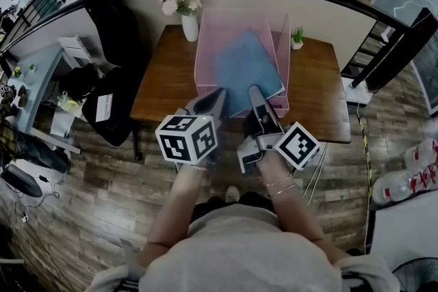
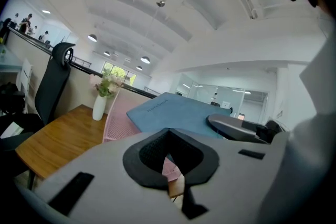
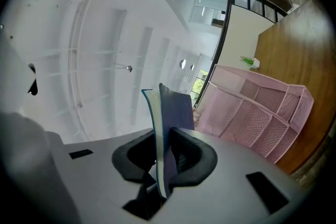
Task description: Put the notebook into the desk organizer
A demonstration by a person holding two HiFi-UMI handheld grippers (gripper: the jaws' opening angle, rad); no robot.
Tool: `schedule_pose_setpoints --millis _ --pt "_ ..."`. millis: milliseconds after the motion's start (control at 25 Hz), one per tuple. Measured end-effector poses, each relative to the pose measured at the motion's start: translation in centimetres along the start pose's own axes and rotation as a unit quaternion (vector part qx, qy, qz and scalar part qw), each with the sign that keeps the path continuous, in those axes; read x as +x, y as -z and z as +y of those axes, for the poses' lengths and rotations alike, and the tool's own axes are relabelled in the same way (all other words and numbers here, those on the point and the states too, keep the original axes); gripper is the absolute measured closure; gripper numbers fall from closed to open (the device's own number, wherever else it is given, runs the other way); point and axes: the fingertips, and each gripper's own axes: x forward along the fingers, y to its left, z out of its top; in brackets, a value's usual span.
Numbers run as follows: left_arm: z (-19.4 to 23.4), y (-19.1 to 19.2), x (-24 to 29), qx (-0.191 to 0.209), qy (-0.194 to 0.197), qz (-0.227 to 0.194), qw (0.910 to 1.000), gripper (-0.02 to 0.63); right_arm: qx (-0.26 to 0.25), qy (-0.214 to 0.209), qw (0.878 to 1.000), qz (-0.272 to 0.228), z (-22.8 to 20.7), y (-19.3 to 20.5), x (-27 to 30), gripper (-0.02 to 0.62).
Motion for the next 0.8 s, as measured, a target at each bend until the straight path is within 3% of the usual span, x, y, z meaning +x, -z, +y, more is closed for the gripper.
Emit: schedule_pose_setpoints --millis 360,800 --pt "1.2 1.5 1.0 -0.012 -0.019 0.014 0.9996 0.595 0.016 0.020 1.000 0.010 -2.6 0.2 -0.3 0.525" --pt "2.1 2.2 0.9 -0.023 -0.008 0.036 0.9991 0.595 0.022 0.049 0.999 -0.009 -3.8 1.1 -0.6 0.532"
